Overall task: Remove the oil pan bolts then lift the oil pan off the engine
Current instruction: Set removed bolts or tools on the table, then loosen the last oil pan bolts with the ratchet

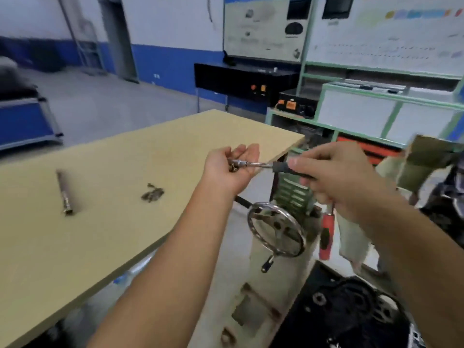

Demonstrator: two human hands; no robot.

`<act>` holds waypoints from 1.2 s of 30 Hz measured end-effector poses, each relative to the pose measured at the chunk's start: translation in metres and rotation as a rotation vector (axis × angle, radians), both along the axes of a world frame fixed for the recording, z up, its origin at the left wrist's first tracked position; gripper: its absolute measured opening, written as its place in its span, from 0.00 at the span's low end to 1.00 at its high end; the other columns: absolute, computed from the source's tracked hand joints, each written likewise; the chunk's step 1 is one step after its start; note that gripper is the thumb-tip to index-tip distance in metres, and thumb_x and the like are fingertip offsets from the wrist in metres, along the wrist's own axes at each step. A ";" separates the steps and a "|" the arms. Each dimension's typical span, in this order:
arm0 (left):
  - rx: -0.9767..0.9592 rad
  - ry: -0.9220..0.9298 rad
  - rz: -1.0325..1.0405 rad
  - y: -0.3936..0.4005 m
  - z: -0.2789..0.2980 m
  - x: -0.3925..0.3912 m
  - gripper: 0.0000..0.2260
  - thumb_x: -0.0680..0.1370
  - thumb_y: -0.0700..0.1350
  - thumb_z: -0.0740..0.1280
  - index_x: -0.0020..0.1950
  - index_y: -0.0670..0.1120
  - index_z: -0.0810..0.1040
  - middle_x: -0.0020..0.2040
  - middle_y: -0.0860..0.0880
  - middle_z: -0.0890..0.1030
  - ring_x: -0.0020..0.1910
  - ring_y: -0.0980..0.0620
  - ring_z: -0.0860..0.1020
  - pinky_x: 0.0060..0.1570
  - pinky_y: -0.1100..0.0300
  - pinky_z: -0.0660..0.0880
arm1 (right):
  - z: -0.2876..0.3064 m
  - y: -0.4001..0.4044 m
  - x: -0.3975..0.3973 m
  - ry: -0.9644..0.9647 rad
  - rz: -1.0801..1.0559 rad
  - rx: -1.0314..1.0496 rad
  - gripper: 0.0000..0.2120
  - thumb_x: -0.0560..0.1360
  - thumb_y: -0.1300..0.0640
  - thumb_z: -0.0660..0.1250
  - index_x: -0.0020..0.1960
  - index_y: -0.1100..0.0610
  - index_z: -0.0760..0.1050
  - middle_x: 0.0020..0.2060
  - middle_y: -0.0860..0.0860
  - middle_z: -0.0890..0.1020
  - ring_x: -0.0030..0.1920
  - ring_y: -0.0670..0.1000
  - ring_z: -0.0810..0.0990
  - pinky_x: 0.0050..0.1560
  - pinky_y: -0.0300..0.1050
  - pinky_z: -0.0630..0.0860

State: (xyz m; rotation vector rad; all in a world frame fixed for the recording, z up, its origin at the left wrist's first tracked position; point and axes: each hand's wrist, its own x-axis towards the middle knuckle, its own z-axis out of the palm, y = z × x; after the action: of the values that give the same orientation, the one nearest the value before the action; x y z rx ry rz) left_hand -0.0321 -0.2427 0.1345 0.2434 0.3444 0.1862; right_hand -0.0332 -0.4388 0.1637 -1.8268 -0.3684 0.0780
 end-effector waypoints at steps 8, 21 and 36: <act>0.657 0.565 0.359 0.174 -0.085 -0.029 0.14 0.82 0.33 0.54 0.38 0.39 0.72 0.36 0.39 0.77 0.24 0.50 0.74 0.22 0.66 0.66 | -0.081 0.134 0.012 0.358 0.061 0.299 0.10 0.77 0.60 0.75 0.49 0.69 0.80 0.35 0.61 0.77 0.23 0.47 0.64 0.22 0.39 0.60; 2.400 0.911 0.046 0.230 -0.159 0.008 0.21 0.83 0.57 0.61 0.58 0.40 0.81 0.58 0.40 0.78 0.60 0.39 0.75 0.60 0.47 0.74 | -0.123 0.173 0.015 0.474 -0.128 0.438 0.10 0.76 0.62 0.76 0.43 0.68 0.79 0.34 0.61 0.78 0.22 0.48 0.63 0.22 0.41 0.59; 2.336 0.578 0.695 0.177 -0.139 -0.008 0.17 0.83 0.49 0.63 0.67 0.44 0.79 0.68 0.41 0.77 0.64 0.37 0.76 0.61 0.41 0.73 | -0.094 0.125 0.012 0.382 -0.127 0.449 0.07 0.75 0.61 0.77 0.45 0.65 0.82 0.32 0.58 0.80 0.22 0.47 0.66 0.22 0.40 0.61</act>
State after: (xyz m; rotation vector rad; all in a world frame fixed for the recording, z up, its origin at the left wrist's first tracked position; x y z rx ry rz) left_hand -0.0400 -0.0653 -0.0047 2.5340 0.6277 1.1870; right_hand -0.0216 -0.3135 0.0694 -1.3491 0.0058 0.2334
